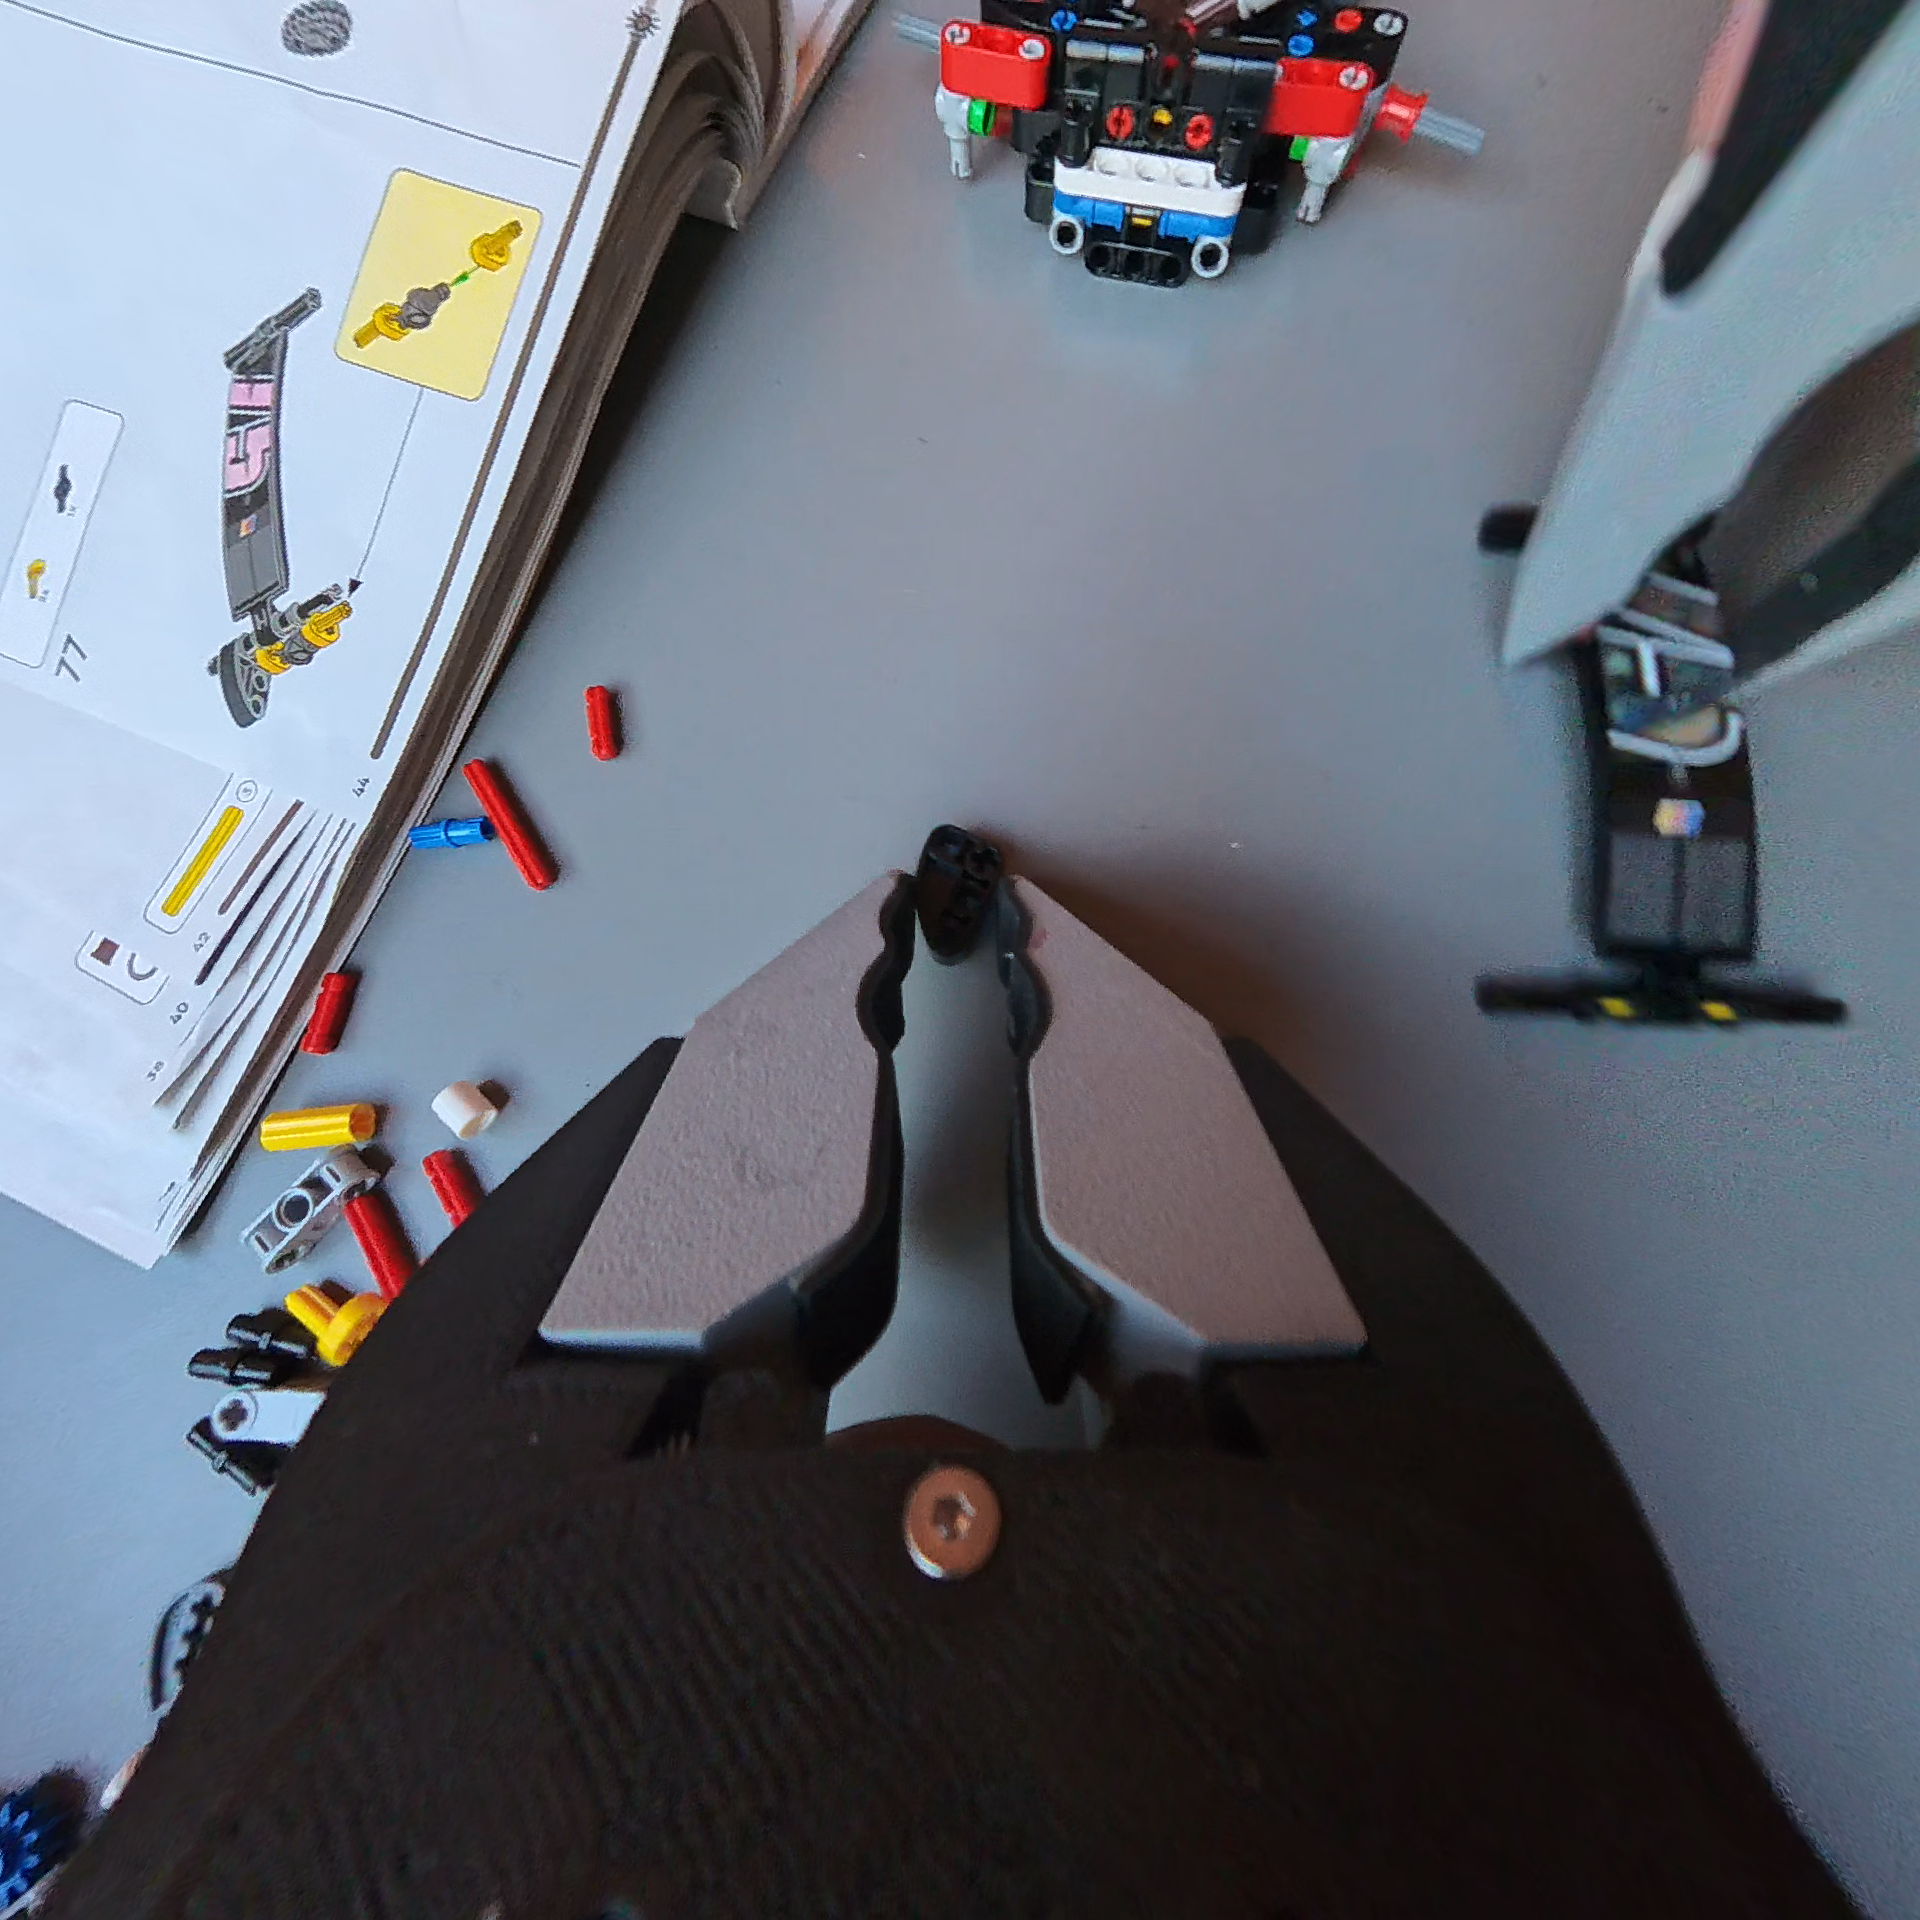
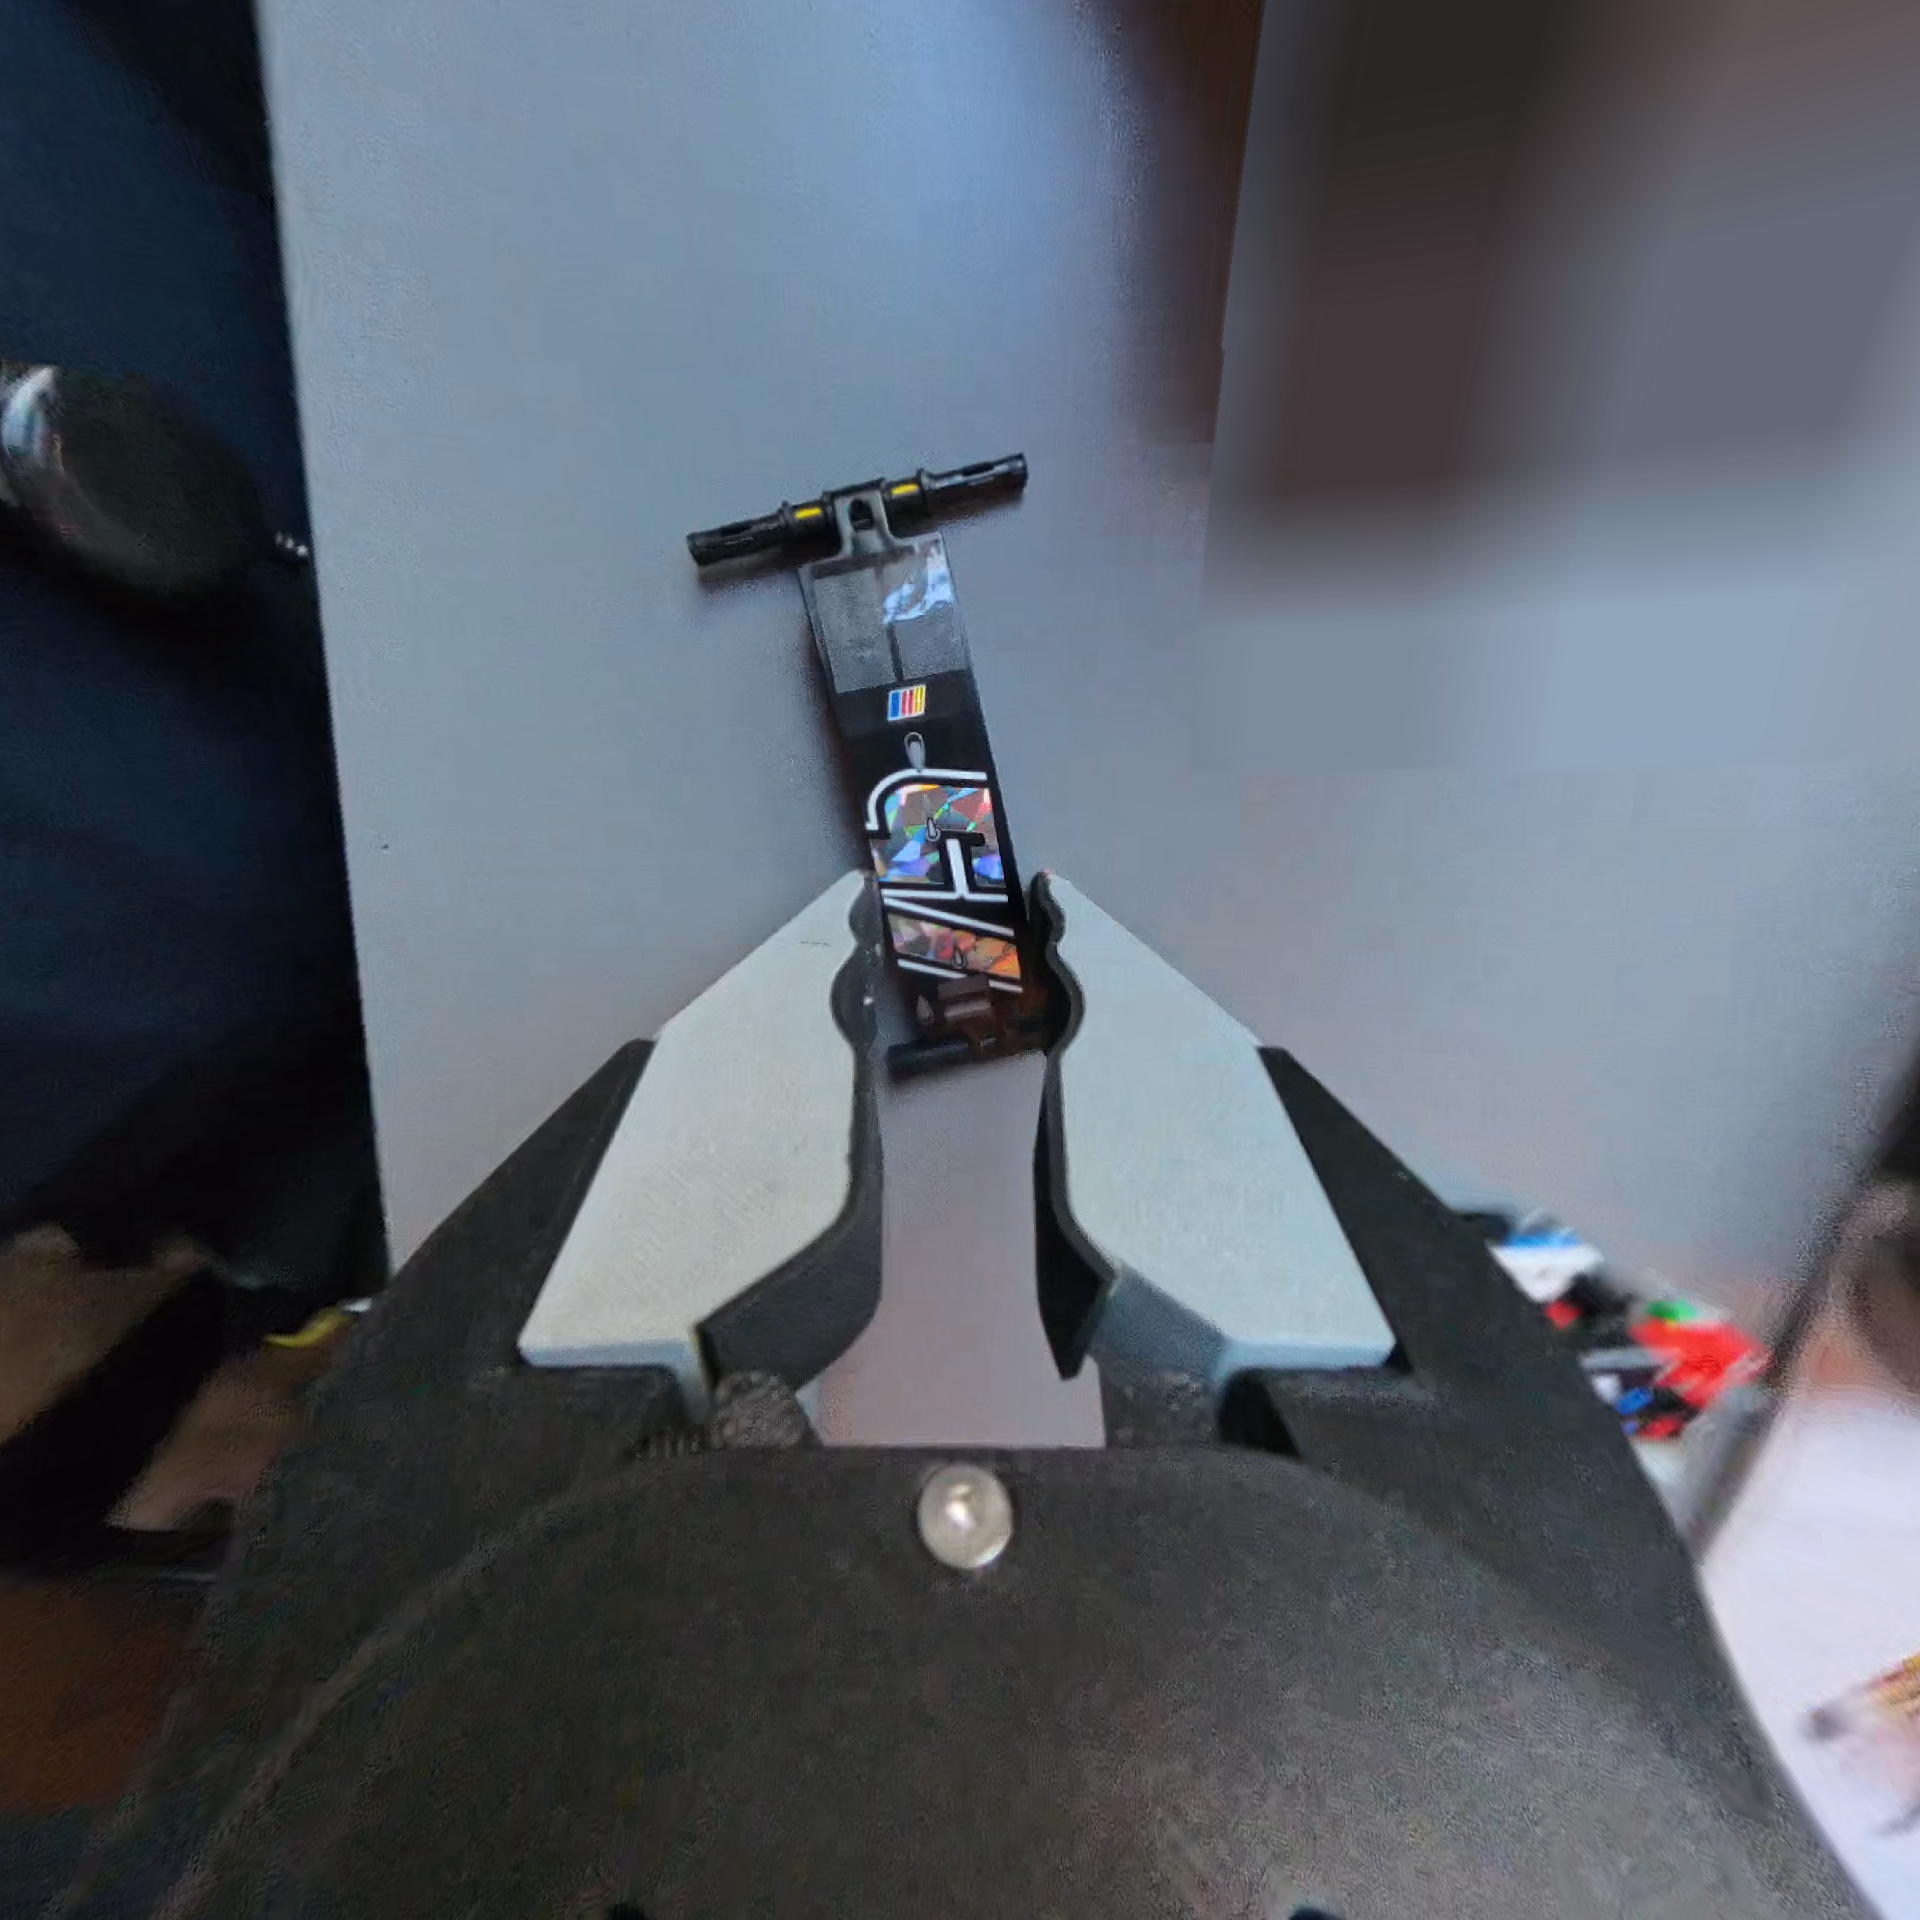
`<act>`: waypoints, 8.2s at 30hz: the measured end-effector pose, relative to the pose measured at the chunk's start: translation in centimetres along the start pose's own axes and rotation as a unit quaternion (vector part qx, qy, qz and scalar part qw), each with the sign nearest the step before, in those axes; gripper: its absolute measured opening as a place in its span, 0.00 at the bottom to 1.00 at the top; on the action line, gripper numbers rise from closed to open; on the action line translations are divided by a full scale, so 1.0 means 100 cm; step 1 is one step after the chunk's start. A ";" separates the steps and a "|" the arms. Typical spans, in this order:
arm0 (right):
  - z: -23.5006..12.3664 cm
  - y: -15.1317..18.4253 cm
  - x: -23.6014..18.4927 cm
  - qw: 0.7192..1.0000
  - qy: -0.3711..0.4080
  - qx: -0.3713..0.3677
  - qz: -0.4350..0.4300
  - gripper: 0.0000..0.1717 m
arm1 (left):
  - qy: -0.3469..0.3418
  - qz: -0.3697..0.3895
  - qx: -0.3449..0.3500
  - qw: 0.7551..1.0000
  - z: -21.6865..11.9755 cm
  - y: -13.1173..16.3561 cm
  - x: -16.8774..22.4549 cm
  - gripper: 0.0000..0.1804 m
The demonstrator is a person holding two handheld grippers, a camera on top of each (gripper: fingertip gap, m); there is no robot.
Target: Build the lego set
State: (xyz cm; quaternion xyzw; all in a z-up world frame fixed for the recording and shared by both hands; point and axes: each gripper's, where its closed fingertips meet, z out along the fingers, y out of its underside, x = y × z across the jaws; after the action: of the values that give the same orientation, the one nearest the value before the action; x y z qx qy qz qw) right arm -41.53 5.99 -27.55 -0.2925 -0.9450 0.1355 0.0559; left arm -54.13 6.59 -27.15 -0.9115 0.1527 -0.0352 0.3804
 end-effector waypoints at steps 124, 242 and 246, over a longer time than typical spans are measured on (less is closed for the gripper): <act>-0.017 -0.058 0.070 0.921 0.051 0.352 0.160 0.03 | -0.117 0.219 0.073 0.966 -0.029 -0.013 0.015 0.07; -0.008 -0.049 0.009 0.950 -0.039 0.307 0.046 0.14 | 0.080 0.103 0.022 0.991 -0.007 0.001 0.063 0.03; 0.001 -0.048 0.008 0.956 -0.042 0.288 0.038 0.14 | 0.104 0.099 0.020 0.989 -0.007 0.001 0.070 0.03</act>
State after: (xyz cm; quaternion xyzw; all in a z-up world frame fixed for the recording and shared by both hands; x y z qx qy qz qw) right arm -44.78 2.57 -26.24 -0.2942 -0.8555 0.4159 0.0926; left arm -47.67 3.87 -27.10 -0.8752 0.2806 -0.0953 0.3824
